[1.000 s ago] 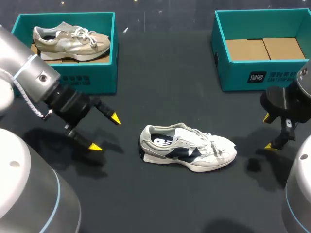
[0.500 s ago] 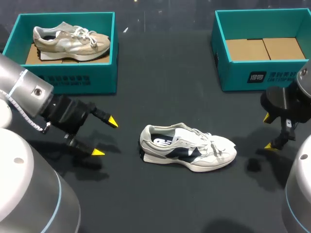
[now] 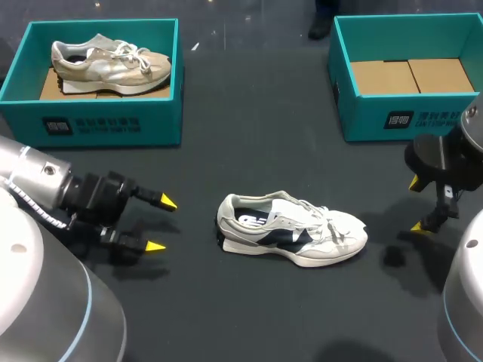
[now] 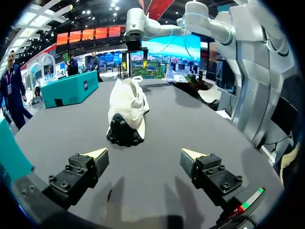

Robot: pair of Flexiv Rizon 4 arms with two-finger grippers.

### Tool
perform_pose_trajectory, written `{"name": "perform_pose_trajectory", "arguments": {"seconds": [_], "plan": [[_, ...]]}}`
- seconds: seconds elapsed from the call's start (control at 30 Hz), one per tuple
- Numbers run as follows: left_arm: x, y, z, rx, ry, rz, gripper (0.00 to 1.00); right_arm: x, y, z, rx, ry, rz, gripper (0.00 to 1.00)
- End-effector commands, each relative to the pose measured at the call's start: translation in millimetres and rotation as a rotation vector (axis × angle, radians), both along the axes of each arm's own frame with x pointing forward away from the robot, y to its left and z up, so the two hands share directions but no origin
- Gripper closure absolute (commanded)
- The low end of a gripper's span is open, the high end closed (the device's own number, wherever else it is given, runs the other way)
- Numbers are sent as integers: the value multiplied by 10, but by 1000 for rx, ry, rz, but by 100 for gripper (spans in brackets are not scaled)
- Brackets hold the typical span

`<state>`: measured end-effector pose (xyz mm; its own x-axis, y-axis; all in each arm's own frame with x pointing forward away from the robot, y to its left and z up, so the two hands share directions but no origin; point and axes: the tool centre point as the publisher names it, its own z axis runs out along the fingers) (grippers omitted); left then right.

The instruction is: Take the shoe out of the shoebox, open the shoe tongue, remove and reinsert the insole, then place the shoe into the shoebox

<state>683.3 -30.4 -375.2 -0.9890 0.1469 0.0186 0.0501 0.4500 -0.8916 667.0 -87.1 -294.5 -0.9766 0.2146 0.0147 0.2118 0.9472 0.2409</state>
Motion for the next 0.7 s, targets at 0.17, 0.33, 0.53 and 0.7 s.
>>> {"name": "perform_pose_trajectory", "arguments": {"seconds": [0.17,0.33,0.53,0.7], "plan": [[120,71,-111,-76,61,10,0,-14,-2,-4,-1,-2,0,0],[120,71,-111,-76,61,10,0,-14,-2,-4,-1,-2,0,0],[137,54,-140,-110,92,18,0,-14,-2,-4,-1,-2,0,0],[171,-5,-203,-154,133,24,0,-14,-2,-4,-1,-2,0,0]]}}
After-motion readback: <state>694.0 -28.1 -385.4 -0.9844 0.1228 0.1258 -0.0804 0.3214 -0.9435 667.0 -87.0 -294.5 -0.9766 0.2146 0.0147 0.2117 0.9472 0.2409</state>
